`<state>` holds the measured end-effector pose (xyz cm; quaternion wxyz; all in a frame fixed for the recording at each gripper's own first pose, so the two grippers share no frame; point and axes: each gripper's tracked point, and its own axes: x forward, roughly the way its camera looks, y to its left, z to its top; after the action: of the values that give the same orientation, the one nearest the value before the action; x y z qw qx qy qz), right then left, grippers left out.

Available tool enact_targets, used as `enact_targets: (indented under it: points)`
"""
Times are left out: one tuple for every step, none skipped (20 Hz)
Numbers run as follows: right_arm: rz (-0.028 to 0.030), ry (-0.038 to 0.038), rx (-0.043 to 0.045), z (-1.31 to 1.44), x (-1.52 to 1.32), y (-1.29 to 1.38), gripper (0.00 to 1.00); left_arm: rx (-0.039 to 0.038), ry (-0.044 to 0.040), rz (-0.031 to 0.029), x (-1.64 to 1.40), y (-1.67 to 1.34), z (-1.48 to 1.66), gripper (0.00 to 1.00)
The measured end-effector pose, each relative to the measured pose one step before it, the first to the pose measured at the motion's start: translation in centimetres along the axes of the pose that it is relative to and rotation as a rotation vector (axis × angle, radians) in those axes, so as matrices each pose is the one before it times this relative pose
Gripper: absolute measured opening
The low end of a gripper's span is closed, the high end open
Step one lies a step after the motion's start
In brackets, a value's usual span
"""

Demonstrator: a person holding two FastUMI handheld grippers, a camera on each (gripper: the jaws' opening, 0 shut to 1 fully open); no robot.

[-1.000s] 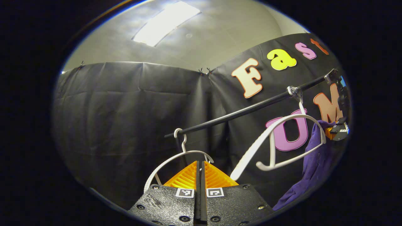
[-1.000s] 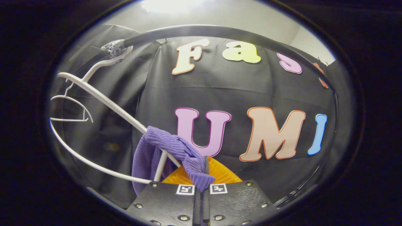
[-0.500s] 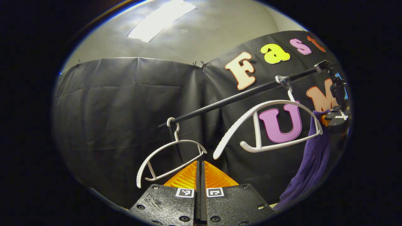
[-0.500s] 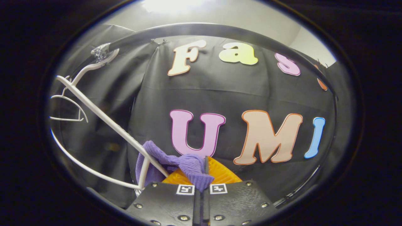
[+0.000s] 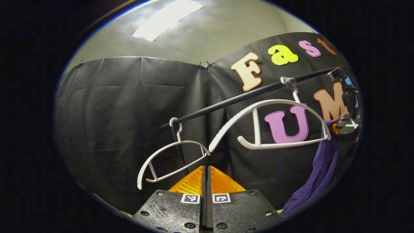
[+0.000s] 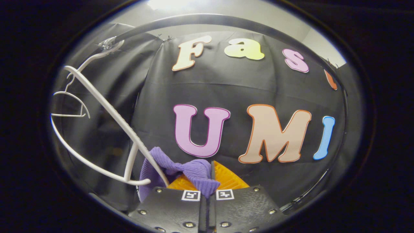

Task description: Grasp the clothes on the hanger with both hands and then place them into the laundry hamper below.

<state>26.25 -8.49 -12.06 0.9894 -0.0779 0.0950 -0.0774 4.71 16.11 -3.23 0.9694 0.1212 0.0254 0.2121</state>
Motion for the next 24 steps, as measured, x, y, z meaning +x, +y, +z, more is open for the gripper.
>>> enact_targets:
  points:
    - [0.00447,0.00268,-0.00063,-0.28,-0.127,0.187,0.04,-0.00339,0.00328,-0.00166,-0.147,-0.05,-0.161,0.0]
    - [0.00102,0.00766,-0.00551,-0.529,-0.067,0.01,0.04,-0.00205,0.00352,-0.00246,-0.027,-0.148,-0.058,0.0]
    - [0.00014,0.00862,-0.00191,-0.409,0.021,0.002,0.04,-0.00128,0.00049,-0.00121,-0.09,0.035,-0.061,0.0]
    - [0.00011,0.01082,0.00238,-0.609,-0.116,-0.003,0.03,-0.00013,0.00086,-0.00078,-0.017,0.036,-0.032,0.0]
    - [0.0023,0.01391,0.00523,-0.63,-0.021,-0.011,0.04,0.00009,0.00148,-0.00039,-0.078,0.048,-0.086,0.0]
    - [0.00409,0.01151,0.0019,-0.568,-0.024,0.106,0.04,-0.00007,0.00036,-0.00165,-0.021,-0.042,-0.004,0.0]
    - [0.00981,0.00426,-0.00108,-0.412,0.049,0.17,0.04,0.00112,0.0011,-0.00121,-0.07,-0.036,-0.067,0.0]
    - [0.00876,0.00323,-0.00778,-0.419,0.123,0.25,0.04,0.00213,0.00085,-0.00089,-0.1,-0.057,-0.011,0.0]
    - [0.0053,0.0063,-0.00931,-0.529,-0.275,0.195,0.04,0.00063,-0.00026,-0.00193,0.037,0.011,-0.067,0.0]
    - [0.00748,0.00497,-0.0031,-0.566,-0.562,0.508,0.04,0.00083,-0.00023,-0.00059,0.015,-0.044,0.005,0.0]
    - [0.00777,0.00829,0.00072,-0.474,-0.314,0.463,0.04,-0.00054,0.00047,0.00016,-0.066,-0.033,-0.008,0.0]
    - [0.00588,0.00503,0.00162,-0.338,-0.331,0.304,0.04,-0.0034,-0.00067,-0.00195,0.001,-0.087,0.001,0.0]
    - [0.00623,0.00593,0.00183,-0.352,-0.175,0.268,0.04,-0.00259,0.00325,-0.00148,-0.076,-0.157,-0.1,0.0]
    - [0.01107,0.01236,0.00206,-0.482,-0.23,0.371,0.04,-0.00297,-0.00027,-0.00156,-0.02,-0.081,0.007,0.0]
    - [0.01583,0.01323,0.00308,-0.834,-0.331,0.567,0.04,-0.00151,0.00102,-0.00034,0.005,0.111,-0.118,0.0]
    - [0.01016,0.01227,-0.00269,-0.575,-0.32,0.527,0.04,-0.0005,0.00072,-0.00254,-0.197,0.029,-0.063,0.0]
    - [0.01361,0.00875,-0.00134,-0.64,-0.31,0.449,0.04,0.0007,0.00098,-0.0005,-0.079,0.042,-0.07,0.0]
    - [0.0159,0.00867,0.00119,-0.512,-0.228,0.669,0.04,0.00003,0.00105,-0.00278,0.06,-0.213,0.016,0.0]
    - [0.01537,0.00591,0.00285,-0.26,-0.255,0.625,0.04,0.00089,0.00177,-0.00043,0.125,-0.133,-0.094,0.0]
    - [0.01768,0.00442,0.00277,-0.245,-0.516,0.788,0.04,0.00037,-0.00015,-0.00164,-0.021,0.041,-0.021,0.0]
    - [0.01952,0.00021,0.00162,0.014,-0.437,0.853,0.04,0.00138,0.00244,-0.00029,-0.21,0.186,-0.236,0.0]
    - [0.01738,-0.00185,-0.002,0.011,-0.446,0.845,0.04,-0.00009,0.00177,-0.00085,-0.095,0.074,-0.114,0.0]
    - [0.0143,-0.00123,-0.00175,0.085,-0.23,0.727,0.03,-0.00074,0.00231,0.00049,-0.14,-0.014,-0.106,0.0]
    - [0.01208,0.00236,-0.00229,-0.089,-0.154,0.557,0.02,-0.00133,0.0029,-0.00028,-0.037,-0.02,-0.087,0.0]
